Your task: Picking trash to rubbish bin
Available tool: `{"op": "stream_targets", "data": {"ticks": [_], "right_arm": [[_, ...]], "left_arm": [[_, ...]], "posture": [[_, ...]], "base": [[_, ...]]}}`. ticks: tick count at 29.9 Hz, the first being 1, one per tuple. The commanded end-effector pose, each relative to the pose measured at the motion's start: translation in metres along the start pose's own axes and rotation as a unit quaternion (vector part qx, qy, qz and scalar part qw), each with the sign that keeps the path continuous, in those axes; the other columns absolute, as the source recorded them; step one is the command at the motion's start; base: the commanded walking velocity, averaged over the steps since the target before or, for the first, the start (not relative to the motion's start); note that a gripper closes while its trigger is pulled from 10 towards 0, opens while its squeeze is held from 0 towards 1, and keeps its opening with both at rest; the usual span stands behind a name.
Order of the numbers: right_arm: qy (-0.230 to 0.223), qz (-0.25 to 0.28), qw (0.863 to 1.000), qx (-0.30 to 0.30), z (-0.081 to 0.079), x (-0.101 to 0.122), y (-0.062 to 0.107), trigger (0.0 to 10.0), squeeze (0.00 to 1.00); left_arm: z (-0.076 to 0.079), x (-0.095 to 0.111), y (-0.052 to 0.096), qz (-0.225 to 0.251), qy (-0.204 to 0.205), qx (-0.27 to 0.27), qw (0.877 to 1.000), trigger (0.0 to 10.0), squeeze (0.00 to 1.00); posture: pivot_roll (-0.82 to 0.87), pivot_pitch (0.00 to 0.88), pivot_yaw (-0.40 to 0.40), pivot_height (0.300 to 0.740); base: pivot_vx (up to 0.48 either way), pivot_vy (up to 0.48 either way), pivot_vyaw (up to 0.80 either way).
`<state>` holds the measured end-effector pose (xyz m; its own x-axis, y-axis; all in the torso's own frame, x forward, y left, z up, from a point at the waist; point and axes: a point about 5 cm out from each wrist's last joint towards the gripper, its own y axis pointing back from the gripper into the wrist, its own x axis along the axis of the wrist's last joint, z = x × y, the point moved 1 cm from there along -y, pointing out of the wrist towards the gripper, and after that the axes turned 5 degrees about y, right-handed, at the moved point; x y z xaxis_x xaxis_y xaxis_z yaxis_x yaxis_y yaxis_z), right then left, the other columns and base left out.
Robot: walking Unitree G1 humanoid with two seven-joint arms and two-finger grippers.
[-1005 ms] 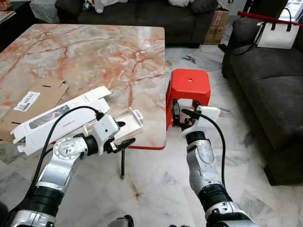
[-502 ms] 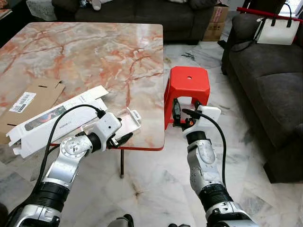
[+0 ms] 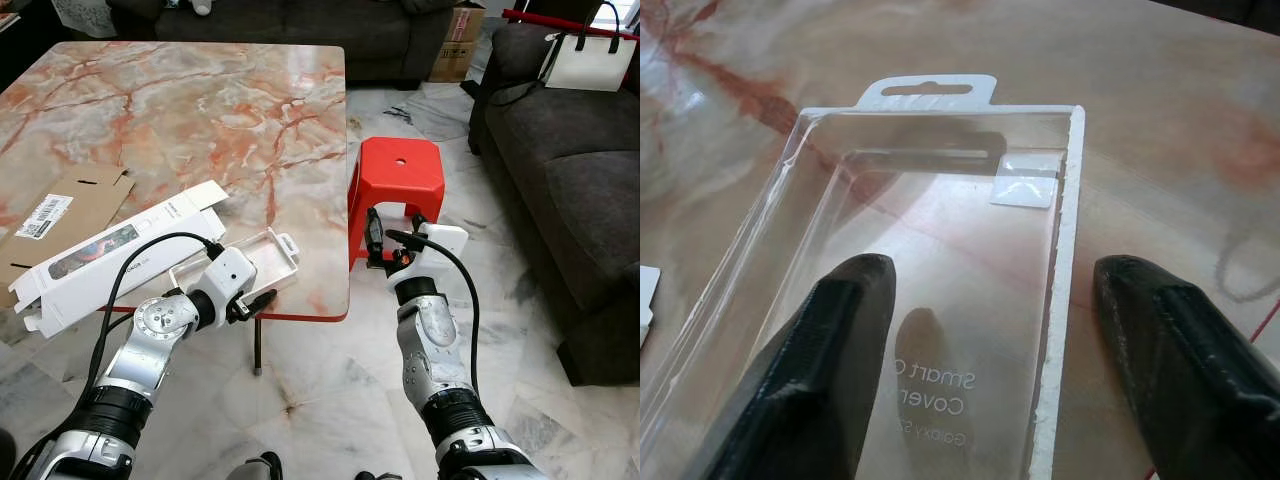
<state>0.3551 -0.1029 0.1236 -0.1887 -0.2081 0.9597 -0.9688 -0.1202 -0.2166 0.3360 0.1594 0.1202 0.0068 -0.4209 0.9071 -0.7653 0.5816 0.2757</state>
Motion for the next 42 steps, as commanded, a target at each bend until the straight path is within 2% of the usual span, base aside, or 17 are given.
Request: {"op": "stream_targets", "data": {"ticks": [1, 31, 42], "right_arm": [[-0.001, 0.0, 1.0, 0.0, -0.001, 0.001, -0.001, 10.0, 0.0], [-0.002, -0.001, 1.0, 0.0, -0.001, 0.001, -0.002, 10.0, 0.0], [-0.002, 0.0, 1.0, 0.001, -0.001, 0.001, -0.002, 10.0, 0.0]], "left_arm": [[0.002, -0.003, -0.001, -0.007, 0.003, -0.002, 1.0, 0.0, 0.0], [0.004, -0.004, -0.005, -0.016, -0.004, -0.009, 1.0, 0.0, 0.0], [0.001, 0.014, -0.014, 0.027, -0.016, 0.037, 0.999, 0.0, 0.0]], "posture": [[0.17, 0.162, -0.023, 0.74], [0.17, 0.156, -0.019, 0.74], [0.17, 0.156, -0.019, 0.74]], "base": [[0.0, 0.0, 0.0], [0.0, 0.0, 0.0], [0.0, 0.0, 0.0]]}}
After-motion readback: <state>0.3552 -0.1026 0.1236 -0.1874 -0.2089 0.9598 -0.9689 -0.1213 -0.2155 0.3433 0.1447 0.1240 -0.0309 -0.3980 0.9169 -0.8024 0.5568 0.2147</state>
